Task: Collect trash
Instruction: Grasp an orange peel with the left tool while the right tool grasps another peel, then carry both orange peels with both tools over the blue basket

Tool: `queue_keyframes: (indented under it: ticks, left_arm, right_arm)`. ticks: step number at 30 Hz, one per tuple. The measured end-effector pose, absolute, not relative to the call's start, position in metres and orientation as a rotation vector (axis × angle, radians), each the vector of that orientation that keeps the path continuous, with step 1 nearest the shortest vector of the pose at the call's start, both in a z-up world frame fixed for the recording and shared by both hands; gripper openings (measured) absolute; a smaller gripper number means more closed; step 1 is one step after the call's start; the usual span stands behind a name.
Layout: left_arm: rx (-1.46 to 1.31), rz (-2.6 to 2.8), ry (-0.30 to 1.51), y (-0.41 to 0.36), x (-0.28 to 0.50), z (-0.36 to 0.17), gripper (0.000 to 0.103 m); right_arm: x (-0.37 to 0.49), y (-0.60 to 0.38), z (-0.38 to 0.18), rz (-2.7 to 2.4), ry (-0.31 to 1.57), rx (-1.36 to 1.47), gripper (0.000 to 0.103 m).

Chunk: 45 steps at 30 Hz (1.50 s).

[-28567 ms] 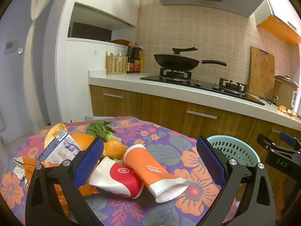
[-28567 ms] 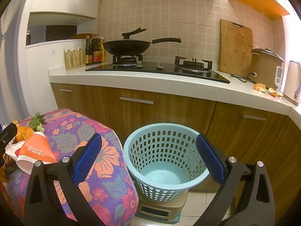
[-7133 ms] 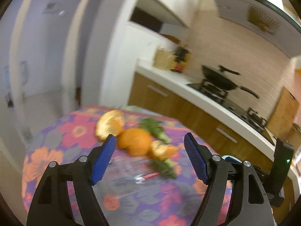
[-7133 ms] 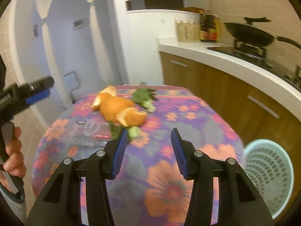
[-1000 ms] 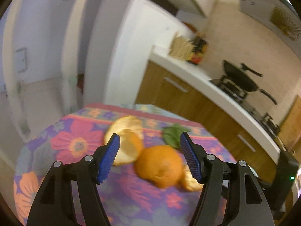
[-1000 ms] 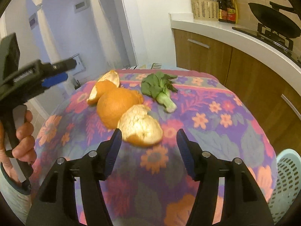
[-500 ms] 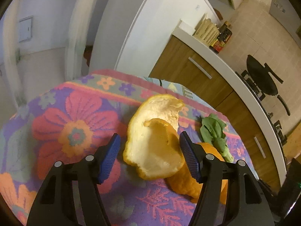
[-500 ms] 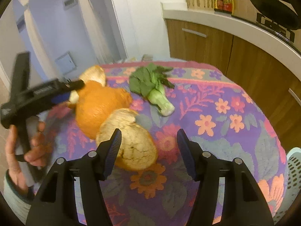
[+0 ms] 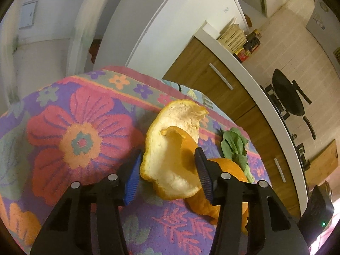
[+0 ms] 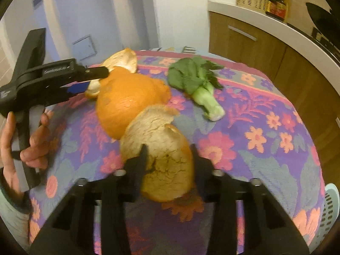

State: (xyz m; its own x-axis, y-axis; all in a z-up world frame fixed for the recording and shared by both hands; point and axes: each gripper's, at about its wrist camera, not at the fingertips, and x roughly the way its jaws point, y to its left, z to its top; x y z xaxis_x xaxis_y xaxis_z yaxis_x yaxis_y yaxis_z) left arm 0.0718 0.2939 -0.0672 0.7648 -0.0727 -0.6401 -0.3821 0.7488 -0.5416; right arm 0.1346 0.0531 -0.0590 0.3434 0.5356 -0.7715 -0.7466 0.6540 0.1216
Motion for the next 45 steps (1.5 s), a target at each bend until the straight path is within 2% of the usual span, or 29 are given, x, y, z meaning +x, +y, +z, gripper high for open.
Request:
queue_keyframes:
  ticks: [3,6,16,29,39,45]
  left_arm:
    - [-0.689,0.199,0.683,0.29,0.071,-0.064,0.036]
    - [-0.652,0.243,0.685,0.286,0.071,-0.062,0.005]
    - [-0.525,0.272,0.643,0.27,0.069,-0.049,0.005]
    - [-0.591,0.162,0.476,0.259,0.035,-0.004,0.005]
    - [-0.548,0.064,0.441,0.216,0.009,0.034,0.005]
    - [-0.486,-0.005,0.456,0.172,0.014,0.052,0.005]
  right_arm:
    - [0.129,0.053,-0.058,0.864,0.869,-0.282,0.014]
    - [0.126,0.051,-0.056,0.866,0.848,-0.281,0.01]
    - [0.116,0.033,-0.042,0.861,0.753,-0.215,0.007]
    - [0.116,0.013,-0.028,0.865,0.691,-0.098,0.007]
    - [0.125,-0.018,-0.023,0.805,0.703,-0.014,0.007]
    - [0.121,-0.074,-0.001,0.728,0.665,0.033,0.007]
